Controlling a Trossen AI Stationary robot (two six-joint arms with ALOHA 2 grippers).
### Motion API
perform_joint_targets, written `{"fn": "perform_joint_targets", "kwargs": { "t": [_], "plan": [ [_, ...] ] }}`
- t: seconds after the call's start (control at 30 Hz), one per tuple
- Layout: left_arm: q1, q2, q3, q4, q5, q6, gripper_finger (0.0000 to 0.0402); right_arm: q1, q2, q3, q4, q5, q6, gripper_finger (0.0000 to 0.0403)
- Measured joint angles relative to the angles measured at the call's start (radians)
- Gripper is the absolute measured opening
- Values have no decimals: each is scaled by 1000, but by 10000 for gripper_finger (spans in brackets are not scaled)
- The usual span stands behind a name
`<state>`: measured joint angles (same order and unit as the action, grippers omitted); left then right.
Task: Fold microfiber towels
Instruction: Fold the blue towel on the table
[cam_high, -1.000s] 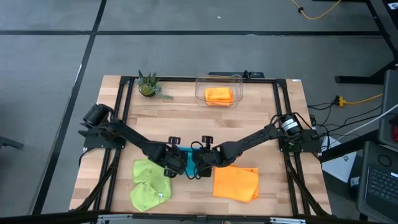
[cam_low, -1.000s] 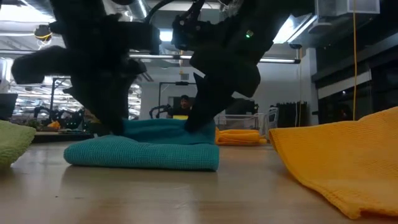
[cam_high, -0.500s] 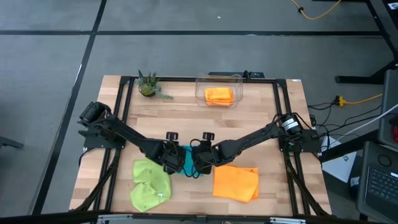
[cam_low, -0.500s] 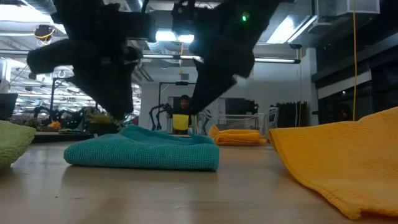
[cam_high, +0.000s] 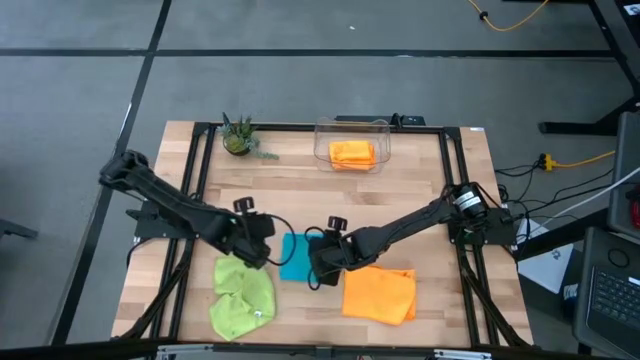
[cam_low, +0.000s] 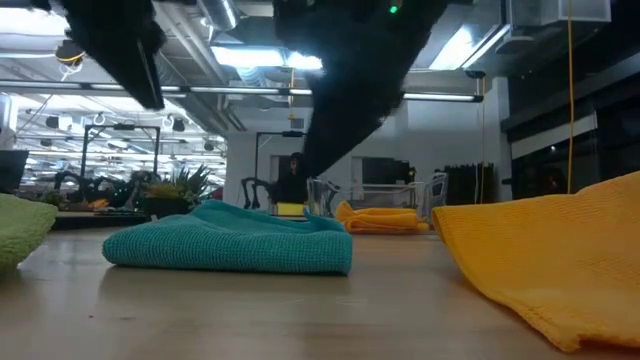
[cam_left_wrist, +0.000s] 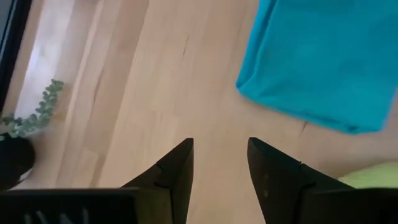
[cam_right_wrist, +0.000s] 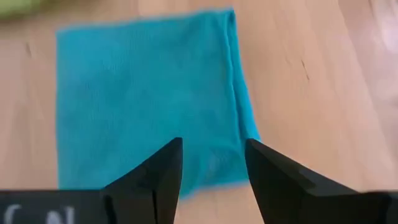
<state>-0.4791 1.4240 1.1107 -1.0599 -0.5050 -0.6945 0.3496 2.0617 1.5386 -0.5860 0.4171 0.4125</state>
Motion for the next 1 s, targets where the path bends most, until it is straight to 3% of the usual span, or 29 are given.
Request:
{"fn": "perform_joint_targets", "kwargs": {
  "t": [0.13,0.3,0.47,0.6,1.0],
  "plan": [
    [-25,-19,0,30,-32,-11,143,1,0,-100,188,29,18,177],
    [-44,-4,0,44,-33,-10,143,13,1,-177,414,-56,32,177],
    [-46,-3,0,49,-35,-11,143,14,1,-219,359,-51,109,177],
    [-46,-3,0,51,-43,-10,143,6,1,-258,324,30,161,177],
    [-35,-3,0,51,-61,-3,143,-3,-1,-257,285,157,101,177]
  ]
}}
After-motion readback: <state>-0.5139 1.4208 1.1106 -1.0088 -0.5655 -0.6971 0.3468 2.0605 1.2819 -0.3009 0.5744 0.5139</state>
